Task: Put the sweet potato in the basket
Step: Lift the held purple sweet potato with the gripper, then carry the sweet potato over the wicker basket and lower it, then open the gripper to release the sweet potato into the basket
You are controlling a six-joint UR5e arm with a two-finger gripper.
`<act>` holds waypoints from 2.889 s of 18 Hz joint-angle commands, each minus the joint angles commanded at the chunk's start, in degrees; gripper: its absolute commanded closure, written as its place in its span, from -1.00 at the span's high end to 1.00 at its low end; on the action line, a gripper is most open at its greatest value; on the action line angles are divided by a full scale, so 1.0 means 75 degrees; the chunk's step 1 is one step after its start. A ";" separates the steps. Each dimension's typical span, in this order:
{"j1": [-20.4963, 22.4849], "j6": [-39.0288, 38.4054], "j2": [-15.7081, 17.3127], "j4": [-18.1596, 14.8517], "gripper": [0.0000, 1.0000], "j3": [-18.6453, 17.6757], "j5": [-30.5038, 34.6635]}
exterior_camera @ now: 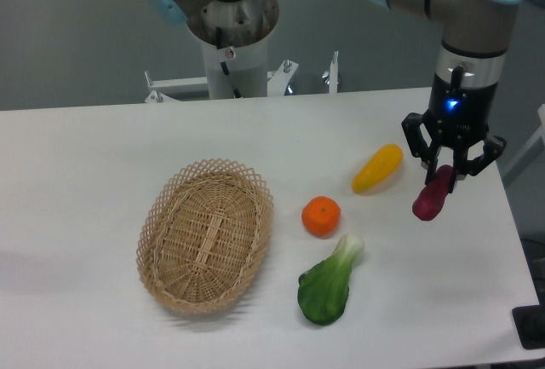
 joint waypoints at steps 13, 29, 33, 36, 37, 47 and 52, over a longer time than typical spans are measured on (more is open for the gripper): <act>-0.1380 -0.2259 0.0820 0.0234 -0.51 -0.1230 0.0129; -0.4828 -0.4361 -0.0749 0.1898 -0.50 -0.2671 0.2917; -0.4969 -0.4337 -0.1077 0.2167 -0.49 -0.2707 0.3129; -0.4969 -0.4325 -0.1067 0.2180 -0.31 -0.2684 0.3141; -0.4980 -0.4314 -0.1066 0.2180 -0.02 -0.2637 0.3141; -0.4712 -0.4325 -0.0844 0.2110 1.00 -0.1714 0.3246; -0.3752 -0.3917 -0.0680 0.2004 1.00 -0.0787 0.3176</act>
